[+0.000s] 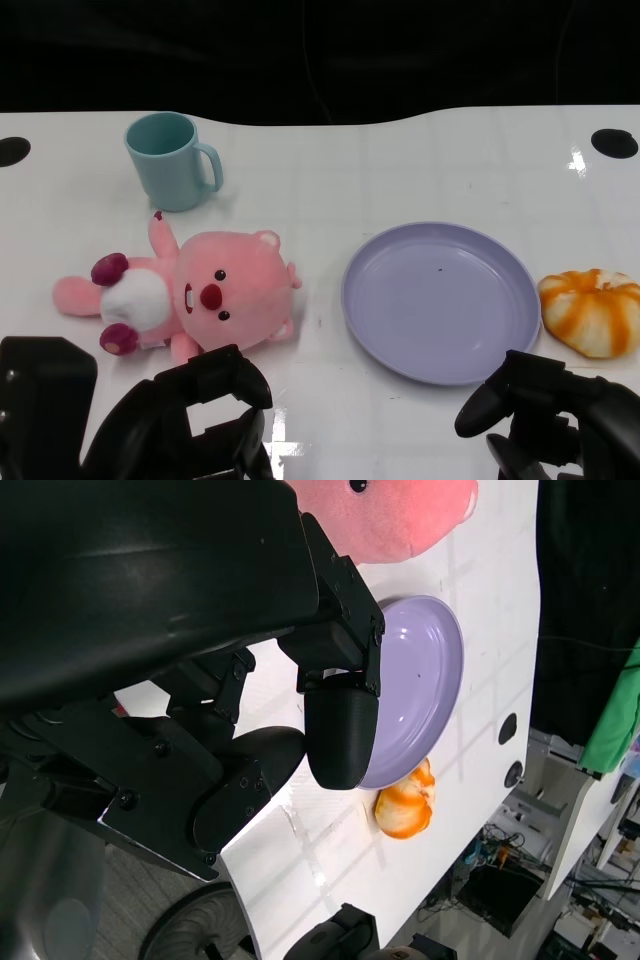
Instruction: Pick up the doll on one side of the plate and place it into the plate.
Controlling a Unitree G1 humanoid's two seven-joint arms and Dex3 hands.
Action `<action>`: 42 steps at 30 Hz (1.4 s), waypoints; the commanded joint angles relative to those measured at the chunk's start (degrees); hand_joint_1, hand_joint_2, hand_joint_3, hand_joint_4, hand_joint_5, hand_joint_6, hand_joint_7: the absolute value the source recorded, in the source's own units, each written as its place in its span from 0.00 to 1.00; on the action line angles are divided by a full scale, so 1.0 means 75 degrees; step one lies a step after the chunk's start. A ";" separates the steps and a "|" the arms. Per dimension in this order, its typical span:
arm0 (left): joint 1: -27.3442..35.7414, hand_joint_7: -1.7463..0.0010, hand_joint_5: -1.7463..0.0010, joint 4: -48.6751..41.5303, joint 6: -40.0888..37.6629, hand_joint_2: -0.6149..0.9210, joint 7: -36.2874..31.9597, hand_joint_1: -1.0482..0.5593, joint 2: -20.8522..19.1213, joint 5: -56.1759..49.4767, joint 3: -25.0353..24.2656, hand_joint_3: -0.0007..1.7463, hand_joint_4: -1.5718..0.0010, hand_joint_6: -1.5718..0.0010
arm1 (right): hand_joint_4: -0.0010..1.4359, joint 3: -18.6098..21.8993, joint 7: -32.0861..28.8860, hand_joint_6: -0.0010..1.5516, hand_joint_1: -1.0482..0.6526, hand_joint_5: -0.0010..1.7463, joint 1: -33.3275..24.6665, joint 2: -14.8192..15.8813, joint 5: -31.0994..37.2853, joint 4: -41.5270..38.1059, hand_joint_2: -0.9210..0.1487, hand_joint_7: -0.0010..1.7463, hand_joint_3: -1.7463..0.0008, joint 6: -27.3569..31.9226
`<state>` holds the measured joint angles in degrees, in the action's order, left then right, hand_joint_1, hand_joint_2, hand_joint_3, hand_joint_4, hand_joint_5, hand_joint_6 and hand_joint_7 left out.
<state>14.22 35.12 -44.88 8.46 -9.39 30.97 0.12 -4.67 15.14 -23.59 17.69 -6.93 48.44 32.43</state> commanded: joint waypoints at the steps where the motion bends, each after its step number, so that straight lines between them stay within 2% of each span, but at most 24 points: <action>1: -0.0001 0.07 0.00 0.0036 0.0073 0.75 -0.0007 0.56 -0.0083 -0.0079 -0.0067 0.72 0.52 0.60 | 0.37 0.0042 -0.0007 0.31 0.54 0.99 -0.0045 0.0018 -0.0064 0.0127 0.14 0.80 0.51 -0.0008; 5: -0.0056 0.11 0.00 -0.0006 0.0171 0.73 -0.0035 0.57 -0.0087 -0.0158 -0.0111 0.74 0.54 0.58 | 0.37 0.0009 -0.0048 0.31 0.54 0.99 -0.0017 -0.0012 -0.0066 0.0145 0.15 0.80 0.51 0.0098; 8: -0.0098 0.22 0.05 -0.0024 0.0362 0.70 -0.0036 0.56 -0.0084 -0.0304 -0.0160 0.74 0.57 0.58 | 0.36 -0.0059 -0.0065 0.31 0.54 1.00 0.0021 0.0004 -0.0023 0.0165 0.15 0.80 0.49 0.0136; 10: -0.0134 0.30 0.12 -0.0033 0.0493 0.71 0.0011 0.53 -0.0105 -0.0352 -0.0231 0.66 0.56 0.58 | 0.36 -0.0108 -0.0073 0.31 0.54 1.00 0.0047 0.0018 0.0013 0.0170 0.16 0.81 0.49 0.0144; 12: -0.0171 0.40 0.20 -0.0034 0.0716 0.75 0.0081 0.49 -0.0156 -0.0424 -0.0315 0.54 0.58 0.59 | 0.37 -0.0157 -0.0095 0.30 0.54 1.00 0.0079 -0.0005 0.0028 0.0143 0.17 0.81 0.48 0.0131; 17: -0.0278 0.70 0.37 -0.0065 0.1128 0.96 0.0296 0.44 -0.0447 -0.0586 -0.0540 0.23 0.66 0.59 | 0.36 -0.0245 -0.0166 0.30 0.54 1.00 0.0162 -0.0042 0.0006 0.0150 0.17 0.81 0.47 0.0244; 19: -0.0337 0.78 0.43 -0.0065 0.1294 0.99 0.0388 0.41 -0.0649 -0.0796 -0.0540 0.17 0.69 0.59 | 0.36 -0.0235 -0.0161 0.30 0.54 1.00 0.0185 -0.0058 -0.0044 0.0170 0.17 0.81 0.47 0.0326; 26: -0.0580 0.87 0.51 -0.0307 0.2549 1.00 0.0929 0.33 -0.1255 -0.1746 -0.0503 0.11 0.80 0.67 | 0.36 -0.0248 -0.0162 0.30 0.55 1.00 0.0198 -0.0045 -0.0025 0.0251 0.17 0.81 0.48 0.0459; 31: -0.0903 0.94 0.59 -0.0627 0.3839 1.00 0.0899 0.25 -0.2026 -0.3504 -0.0338 0.10 0.86 0.73 | 0.38 -0.0286 -0.0167 0.30 0.54 0.99 0.0157 -0.0037 0.0011 0.0236 0.16 0.80 0.50 0.0455; 35: -0.1296 0.96 0.63 -0.0922 0.4273 1.00 0.0794 0.25 -0.2334 -0.4523 -0.0275 0.08 0.89 0.75 | 0.36 -0.0224 -0.0174 0.30 0.55 0.99 0.0163 -0.0068 -0.0079 0.0294 0.15 0.80 0.50 0.0604; 39: -0.1893 0.98 0.66 -0.1422 0.4786 1.00 0.0841 0.26 -0.3042 -0.6161 0.0095 0.08 0.94 0.78 | 0.35 -0.0218 -0.0184 0.30 0.55 1.00 0.0159 -0.0058 -0.0037 0.0268 0.15 0.80 0.49 0.0558; 42: -0.2241 0.99 0.68 -0.1769 0.4843 1.00 0.0957 0.25 -0.3319 -0.6976 0.0373 0.07 0.96 0.79 | 0.35 -0.0209 -0.0150 0.30 0.55 1.00 0.0166 -0.0017 -0.0022 0.0270 0.15 0.80 0.49 0.0529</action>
<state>-1.44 22.93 -9.11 15.00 -32.76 -19.18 2.22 -6.65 13.91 -22.50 17.04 -6.84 50.10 36.63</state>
